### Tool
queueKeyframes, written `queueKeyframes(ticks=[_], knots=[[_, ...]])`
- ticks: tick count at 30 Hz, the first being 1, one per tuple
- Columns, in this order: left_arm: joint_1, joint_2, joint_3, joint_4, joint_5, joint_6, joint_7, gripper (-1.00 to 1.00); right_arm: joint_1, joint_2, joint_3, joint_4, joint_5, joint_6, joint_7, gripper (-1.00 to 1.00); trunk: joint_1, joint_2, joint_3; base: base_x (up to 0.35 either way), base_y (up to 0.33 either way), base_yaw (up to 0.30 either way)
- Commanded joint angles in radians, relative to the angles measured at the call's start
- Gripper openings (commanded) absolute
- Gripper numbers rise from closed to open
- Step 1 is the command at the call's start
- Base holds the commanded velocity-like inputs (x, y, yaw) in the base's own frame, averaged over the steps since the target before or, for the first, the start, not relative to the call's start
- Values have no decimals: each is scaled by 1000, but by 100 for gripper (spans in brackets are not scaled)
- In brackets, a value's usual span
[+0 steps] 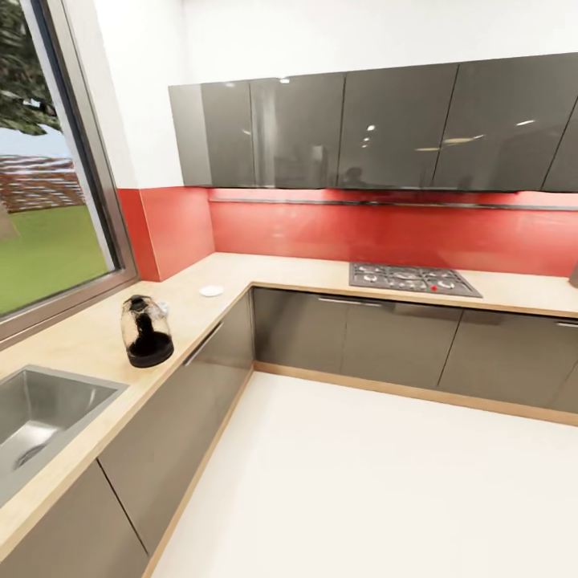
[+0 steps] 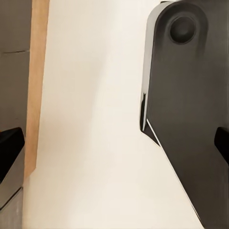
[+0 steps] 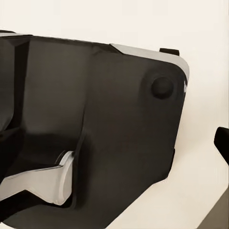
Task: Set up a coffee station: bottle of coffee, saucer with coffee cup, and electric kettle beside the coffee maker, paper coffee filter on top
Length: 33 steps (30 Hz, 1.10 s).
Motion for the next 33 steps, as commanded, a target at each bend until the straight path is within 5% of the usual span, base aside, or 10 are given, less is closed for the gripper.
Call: queueKeyframes(ticks=[1,14,33], knots=[[0,0,3,-2,-2,-2,2,100,-1,0,8,0,-11,-3,3,100,1,-2,-2,334,0,0],[0,2,0,-2,-2,-5,3,100,-1,0,7,-22,-9,-90,3,100,1,-2,-2,334,0,0],[0,1,0,-2,-2,-4,3,100,-1,0,7,-21,-9,-94,3,100,1,-2,-2,335,-62,0]])
